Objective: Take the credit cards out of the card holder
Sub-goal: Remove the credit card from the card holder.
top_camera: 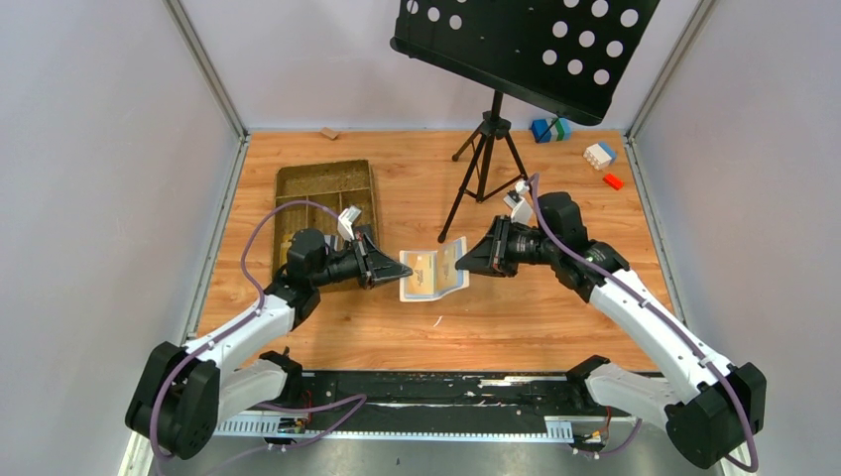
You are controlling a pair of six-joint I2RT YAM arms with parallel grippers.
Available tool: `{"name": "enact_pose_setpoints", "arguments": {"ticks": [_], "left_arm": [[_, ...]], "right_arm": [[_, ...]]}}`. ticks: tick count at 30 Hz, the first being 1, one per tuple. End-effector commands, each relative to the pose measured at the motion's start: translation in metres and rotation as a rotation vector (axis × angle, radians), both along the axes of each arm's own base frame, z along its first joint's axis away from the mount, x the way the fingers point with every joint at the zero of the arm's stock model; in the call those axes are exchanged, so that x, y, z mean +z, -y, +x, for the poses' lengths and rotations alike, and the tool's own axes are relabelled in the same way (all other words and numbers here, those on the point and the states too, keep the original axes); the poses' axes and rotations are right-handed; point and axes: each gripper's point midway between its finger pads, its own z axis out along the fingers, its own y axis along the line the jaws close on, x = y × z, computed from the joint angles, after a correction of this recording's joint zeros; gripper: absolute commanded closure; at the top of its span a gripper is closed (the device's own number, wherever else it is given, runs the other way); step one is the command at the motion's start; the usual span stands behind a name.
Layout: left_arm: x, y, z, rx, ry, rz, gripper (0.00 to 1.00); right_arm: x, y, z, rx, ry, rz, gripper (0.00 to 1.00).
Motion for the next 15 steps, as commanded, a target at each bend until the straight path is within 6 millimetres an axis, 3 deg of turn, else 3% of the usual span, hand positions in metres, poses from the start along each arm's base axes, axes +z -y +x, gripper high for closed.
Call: {"name": "enact_pose_setpoints", "arguments": {"ticks": [1, 6, 9, 11, 15], "left_arm": [[0.004, 0.0, -0.002, -0.01, 0.056, 0.044, 1.0], [0.002, -0.002, -0.004, 0.0, 0.052, 0.053, 1.0], [0.002, -0.002, -0.004, 0.002, 0.05, 0.061, 1.0], [0.002, -0.002, -0.003, 0.005, 0.05, 0.063, 1.0], [0.004, -0.001, 0.0, 0.011, 0.051, 0.065, 1.0]], "right_arm": [[-0.005, 0.006, 0.002, -0.002, 0.062, -0.043, 0.95], [-0.018, 0.02, 0.004, -0.032, 0.069, -0.159, 0.82], [-0.02, 0.035, 0.009, -0.057, 0.091, -0.278, 0.57], [-0.011, 0.038, 0.013, -0.057, 0.125, -0.303, 0.48], [0.01, 0.03, 0.017, -0.033, 0.174, -0.26, 0.49]]}}
